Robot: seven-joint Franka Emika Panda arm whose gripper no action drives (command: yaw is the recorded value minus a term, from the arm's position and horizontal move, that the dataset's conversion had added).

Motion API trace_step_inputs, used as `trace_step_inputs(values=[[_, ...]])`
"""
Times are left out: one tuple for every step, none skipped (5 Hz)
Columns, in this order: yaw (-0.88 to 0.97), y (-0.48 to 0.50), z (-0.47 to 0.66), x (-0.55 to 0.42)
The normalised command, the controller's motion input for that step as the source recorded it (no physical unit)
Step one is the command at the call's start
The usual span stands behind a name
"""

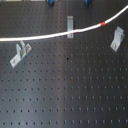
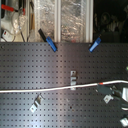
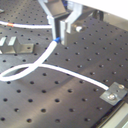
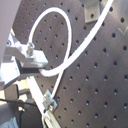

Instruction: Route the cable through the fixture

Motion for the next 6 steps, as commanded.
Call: trace_step_inputs(values=[[0.63, 0.435, 0.0, 0.042], [0.0, 0.005, 0.0, -0.022], [-0.04, 0.184, 0.06, -0.475], [-0.01, -0.011, 0.0, -0.003], [0.04, 0.201, 0.0, -0.132], [0.25, 0.591, 0.0, -0.393]])
